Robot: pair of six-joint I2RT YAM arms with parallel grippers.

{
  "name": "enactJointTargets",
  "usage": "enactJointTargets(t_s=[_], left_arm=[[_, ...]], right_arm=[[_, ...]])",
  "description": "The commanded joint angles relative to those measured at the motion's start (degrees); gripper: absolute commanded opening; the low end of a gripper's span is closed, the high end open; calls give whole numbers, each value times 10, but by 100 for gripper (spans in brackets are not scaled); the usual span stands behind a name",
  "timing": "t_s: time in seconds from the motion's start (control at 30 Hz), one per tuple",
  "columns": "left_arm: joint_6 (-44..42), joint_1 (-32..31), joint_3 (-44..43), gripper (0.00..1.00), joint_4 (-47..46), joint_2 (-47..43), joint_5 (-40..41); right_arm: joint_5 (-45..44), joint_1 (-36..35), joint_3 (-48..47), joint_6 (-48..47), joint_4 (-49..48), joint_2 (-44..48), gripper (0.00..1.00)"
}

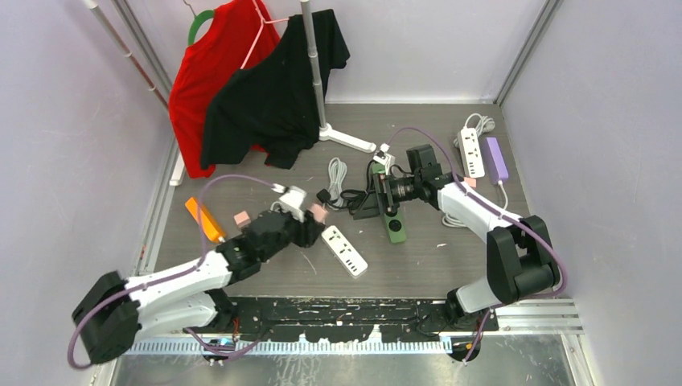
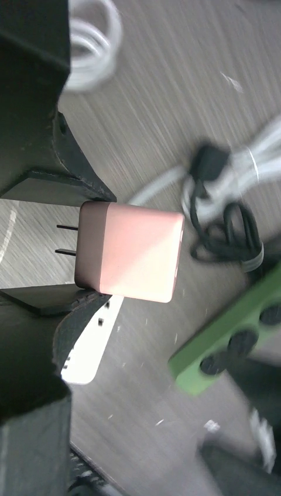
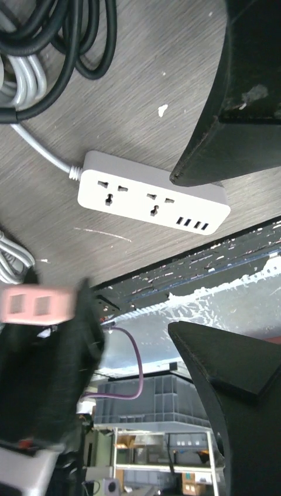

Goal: Pull the plug off the socket
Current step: Place the plug at the center of the board.

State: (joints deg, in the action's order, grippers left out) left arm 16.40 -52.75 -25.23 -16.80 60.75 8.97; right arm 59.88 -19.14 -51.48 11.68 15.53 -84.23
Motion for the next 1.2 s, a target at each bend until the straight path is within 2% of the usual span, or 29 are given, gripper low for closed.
enactJointTargets(t_s=[0.0, 0.13, 0.23, 0.4, 0.57, 0.6, 0.67, 0.73, 0.8, 0.9, 1.17], left_arm=[[165, 115, 38, 0, 142, -114, 15], [207, 228, 54, 0, 225, -203, 17], [219, 301, 47, 0, 277, -217, 29], [265, 396, 31, 0, 310, -139, 35], [291, 422, -6, 2, 329, -72, 74], [295, 421, -14, 9, 338, -66, 84], [301, 421, -24, 29, 352, -60, 94], [304, 421, -25, 53, 357, -64, 93], [309, 421, -20, 72, 359, -79, 88], [313, 421, -15, 91, 365, -111, 77], [302, 421, -32, 93, 372, -181, -1]], right_arm=[[-37, 13, -31, -50, 40, 33, 91], [-44, 16, -32, -58, 44, 36, 90], [-48, 17, -34, -62, 49, 37, 91], [-49, 19, -32, -65, 50, 42, 91], [-50, 20, -30, -67, 50, 44, 91], [-49, 20, -30, -67, 51, 45, 91], [-51, 20, -31, -70, 52, 46, 91], [-55, 21, -32, -76, 55, 49, 91], [-62, 20, -35, -85, 63, 52, 91], [-73, 20, -39, -101, 75, 60, 91], [-96, 37, -52, -140, 104, 101, 91]])
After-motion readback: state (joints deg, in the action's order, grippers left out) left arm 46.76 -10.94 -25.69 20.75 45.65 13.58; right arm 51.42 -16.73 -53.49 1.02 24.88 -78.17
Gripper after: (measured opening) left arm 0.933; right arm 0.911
